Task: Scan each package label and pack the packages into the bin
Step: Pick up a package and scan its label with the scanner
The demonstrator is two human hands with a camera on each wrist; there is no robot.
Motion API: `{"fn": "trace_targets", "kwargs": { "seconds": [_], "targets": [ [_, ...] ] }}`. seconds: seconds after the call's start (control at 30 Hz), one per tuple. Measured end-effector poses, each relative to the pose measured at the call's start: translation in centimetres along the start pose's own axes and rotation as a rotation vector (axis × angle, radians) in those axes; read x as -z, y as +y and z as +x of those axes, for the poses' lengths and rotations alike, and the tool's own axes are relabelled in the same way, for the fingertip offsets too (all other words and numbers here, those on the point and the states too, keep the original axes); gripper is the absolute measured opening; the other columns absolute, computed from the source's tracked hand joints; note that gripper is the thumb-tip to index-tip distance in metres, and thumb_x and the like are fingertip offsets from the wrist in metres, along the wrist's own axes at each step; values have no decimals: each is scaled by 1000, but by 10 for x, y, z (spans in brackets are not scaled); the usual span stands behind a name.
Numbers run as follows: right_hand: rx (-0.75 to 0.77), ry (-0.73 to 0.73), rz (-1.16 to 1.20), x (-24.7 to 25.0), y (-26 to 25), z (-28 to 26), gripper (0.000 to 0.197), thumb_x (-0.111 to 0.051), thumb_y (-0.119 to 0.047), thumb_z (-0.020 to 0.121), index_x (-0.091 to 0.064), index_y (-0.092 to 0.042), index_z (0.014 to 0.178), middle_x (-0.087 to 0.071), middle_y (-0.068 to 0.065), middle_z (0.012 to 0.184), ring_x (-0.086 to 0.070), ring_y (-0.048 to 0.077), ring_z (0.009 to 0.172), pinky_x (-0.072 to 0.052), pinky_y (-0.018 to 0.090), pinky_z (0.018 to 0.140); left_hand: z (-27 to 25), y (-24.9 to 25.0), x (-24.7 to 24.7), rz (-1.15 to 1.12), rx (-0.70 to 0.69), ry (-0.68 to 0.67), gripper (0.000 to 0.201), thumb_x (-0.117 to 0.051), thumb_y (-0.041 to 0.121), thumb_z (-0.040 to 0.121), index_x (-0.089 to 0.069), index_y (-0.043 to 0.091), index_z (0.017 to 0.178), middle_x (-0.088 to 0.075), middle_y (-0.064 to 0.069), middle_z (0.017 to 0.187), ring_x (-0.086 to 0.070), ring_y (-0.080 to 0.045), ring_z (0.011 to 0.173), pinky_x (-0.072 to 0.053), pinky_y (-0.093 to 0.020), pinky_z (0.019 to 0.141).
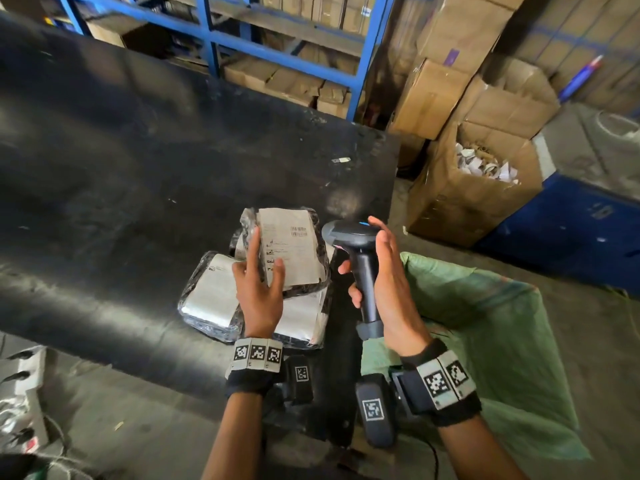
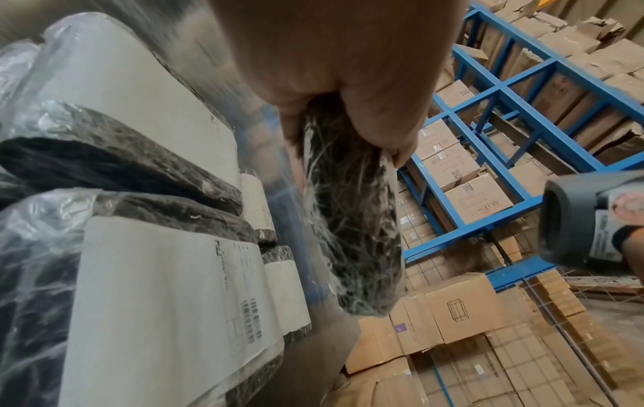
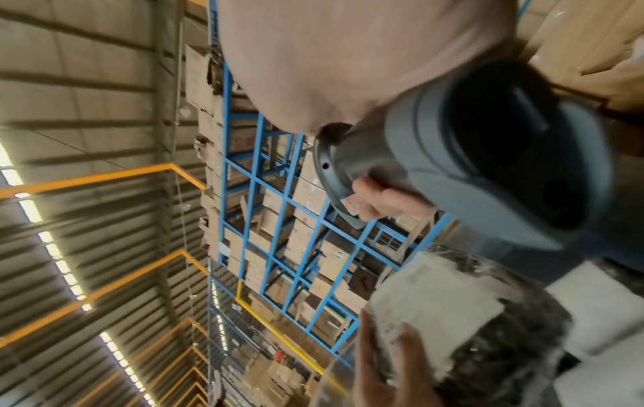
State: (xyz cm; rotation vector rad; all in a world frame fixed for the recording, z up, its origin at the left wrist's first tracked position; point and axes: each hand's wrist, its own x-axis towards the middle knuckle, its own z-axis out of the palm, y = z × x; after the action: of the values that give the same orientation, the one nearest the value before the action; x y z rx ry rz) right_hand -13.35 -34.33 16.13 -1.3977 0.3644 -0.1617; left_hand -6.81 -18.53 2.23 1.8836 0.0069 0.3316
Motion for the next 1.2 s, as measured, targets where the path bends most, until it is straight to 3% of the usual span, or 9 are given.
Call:
{"fn": "trace_targets", "kwargs": {
  "seconds": [0.2,0.3,0.37,0.53,0.7,0.77,0.9,1.07,1.2],
  "targets": [
    [-20,-29,-48,-9,-11,1,33,-30,-45,103,-42,-37,132,-62,8,96,-56,9,56,-37,25,40,-5,5,-7,-41,-47,45,65,-64,23,97,-35,27,155,-50,-17,110,-41,-2,92,-34,2,87],
    [-27,-31,-37,-9,-10,3,31,-30,-45,103,-44,-38,130,-64,9,102,-57,11,60,-36,25,42,-7,5,-7,-37,-43,50,65,-64,23,97,-35,29,154,-49,-17,110,-41,0,95,-41,-11,91],
    [-35,-37,-31,-9,-10,4,31,-30,-45,103,-44,-38,129,-64,8,102,-58,12,62,-36,25,42,-7,5,-8,-42,-44,46,65,-64,21,97,-35,28,154,-49,-19,111,-40,0,95,-39,-5,91],
    [-44,-17,-34,-11,-9,7,31,-31,-46,103,-43,-38,130,-67,5,102,-61,14,65,-38,26,42,-7,8,-11,-59,-29,40,65,-65,19,96,-35,30,153,-48,-20,115,-48,-16,102,-33,7,89],
    [-80,112,-143,-9,19,17,31,-30,-45,103,-39,-42,132,-64,8,116,-66,11,68,-40,24,38,-4,0,-9,-22,1,30,64,-64,25,97,-35,34,153,-46,-14,113,-51,-16,102,-43,-15,93],
    [-116,179,-190,-6,40,22,32,-30,-46,102,-37,-43,133,-64,9,116,-66,10,68,-39,24,37,-2,-2,-7,-10,9,30,64,-64,26,97,-35,34,154,-46,-12,111,-49,-11,98,-44,-17,92],
    [-183,310,-296,1,93,29,38,-31,-47,102,-34,-38,139,-60,3,123,-67,14,74,-40,22,37,4,-7,2,31,17,21,64,-64,28,97,-36,36,153,-50,-17,106,-45,10,87,-37,1,80],
    [-271,414,-357,11,162,30,45,-29,-56,98,-30,-39,140,-63,3,123,-69,14,70,-51,40,68,11,-7,17,26,27,18,65,-65,28,96,-35,39,153,-48,-14,106,-46,10,88,-40,-10,88],
    [-312,461,-334,17,211,32,51,-31,-61,94,-30,-40,140,-53,-2,133,-70,23,88,-59,51,76,25,-13,23,69,2,-14,67,-65,27,96,-34,39,154,-50,-9,109,-45,5,89,-43,-26,93]
  ]
}}
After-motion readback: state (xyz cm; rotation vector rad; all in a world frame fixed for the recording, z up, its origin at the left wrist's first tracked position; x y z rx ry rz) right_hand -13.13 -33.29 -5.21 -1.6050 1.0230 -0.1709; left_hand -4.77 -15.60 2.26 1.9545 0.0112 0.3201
